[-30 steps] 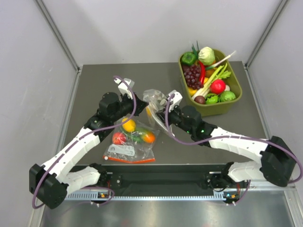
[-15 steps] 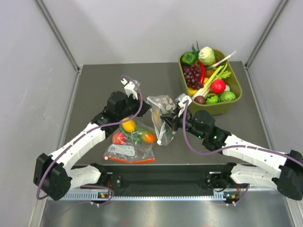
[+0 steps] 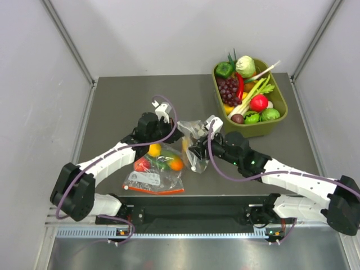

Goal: Open the zip-top bag and remove the fake food

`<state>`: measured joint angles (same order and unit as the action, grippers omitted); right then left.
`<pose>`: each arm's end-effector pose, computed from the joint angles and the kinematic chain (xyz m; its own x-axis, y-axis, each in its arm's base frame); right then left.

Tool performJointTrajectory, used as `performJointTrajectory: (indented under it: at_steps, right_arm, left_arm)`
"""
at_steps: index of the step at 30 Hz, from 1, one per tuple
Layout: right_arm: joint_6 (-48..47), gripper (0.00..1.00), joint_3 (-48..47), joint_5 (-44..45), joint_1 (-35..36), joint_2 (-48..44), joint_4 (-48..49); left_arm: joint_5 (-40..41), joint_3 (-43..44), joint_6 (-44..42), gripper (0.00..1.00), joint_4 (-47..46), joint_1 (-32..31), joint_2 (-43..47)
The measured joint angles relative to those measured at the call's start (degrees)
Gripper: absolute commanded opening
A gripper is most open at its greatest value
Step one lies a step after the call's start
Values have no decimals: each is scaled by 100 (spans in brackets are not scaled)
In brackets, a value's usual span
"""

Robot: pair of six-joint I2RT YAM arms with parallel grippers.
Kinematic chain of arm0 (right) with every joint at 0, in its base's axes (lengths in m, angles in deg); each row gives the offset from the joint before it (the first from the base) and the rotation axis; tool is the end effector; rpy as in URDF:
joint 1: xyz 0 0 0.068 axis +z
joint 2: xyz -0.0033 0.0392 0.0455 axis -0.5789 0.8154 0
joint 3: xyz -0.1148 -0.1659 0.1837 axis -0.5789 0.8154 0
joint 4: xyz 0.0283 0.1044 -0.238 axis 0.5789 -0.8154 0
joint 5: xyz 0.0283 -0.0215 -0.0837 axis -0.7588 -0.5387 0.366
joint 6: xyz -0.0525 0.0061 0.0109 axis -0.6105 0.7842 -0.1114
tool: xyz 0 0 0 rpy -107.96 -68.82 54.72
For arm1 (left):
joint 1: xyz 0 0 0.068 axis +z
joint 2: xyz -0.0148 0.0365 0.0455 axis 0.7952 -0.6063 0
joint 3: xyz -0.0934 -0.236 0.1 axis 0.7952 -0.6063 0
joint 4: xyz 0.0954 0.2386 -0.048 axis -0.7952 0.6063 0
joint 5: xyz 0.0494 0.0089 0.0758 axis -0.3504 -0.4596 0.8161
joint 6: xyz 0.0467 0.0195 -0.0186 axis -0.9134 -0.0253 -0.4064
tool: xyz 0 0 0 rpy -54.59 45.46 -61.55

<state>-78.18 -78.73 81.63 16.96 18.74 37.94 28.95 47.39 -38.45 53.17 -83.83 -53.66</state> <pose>0.1544 0.2015 0.2760 -0.2869 -0.0752 -0.9550 -0.7675 0.6146 0.1822 0.2476 -0.1614 0.2505 -0.6372 -0.1240 -0.7607 0.4794 0.7090 -0.5171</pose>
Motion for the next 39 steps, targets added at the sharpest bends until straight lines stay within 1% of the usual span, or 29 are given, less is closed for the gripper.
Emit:
performJointTrajectory:
  at_steps: [4, 9, 14, 15, 22, 28, 30, 31, 34, 36, 39]
  right_arm:
    - [-17, 52, -2, 289, 0, -442, -243]
    - [-35, 52, -136, 494, 0, -841, -326]
    - [-17, 43, -380, 894, 0, -695, -439]
    - [11, 43, -433, 977, -9, -621, -470]
    - [295, 42, -603, 1161, -164, -212, -852]
    - [549, 43, -603, 1067, -184, -168, -1036]
    - [623, 39, -603, 1016, -184, -166, -1043]
    - [658, 35, -603, 977, -184, -160, -1040]
    - [732, 31, -603, 892, -186, -111, -1036]
    - [761, 25, -603, 861, -186, -39, -1049]
    - [763, 4, -608, 822, -188, 76, -1082]
  left_arm:
    - [-146, -55, 90, 0, -221, -7, -238]
    - [-229, -57, 120, 0, -422, -17, -260]
    - [-247, -57, 120, 0, -466, -31, -260]
    - [-249, -57, 120, 0, -474, -33, -260]
    - [-273, -57, 114, 0, -476, -35, -260]
    - [-271, -57, 94, 0, -474, -39, -256]
    - [-271, -57, 94, 0, -474, -39, -254]
    - [-271, -57, 94, 0, -474, -39, -247]
    - [-273, -57, 90, 0, -474, -39, -219]
    - [-273, -57, 74, 0, -474, -39, -201]
    - [-273, -57, 55, 0, -472, -39, -168]
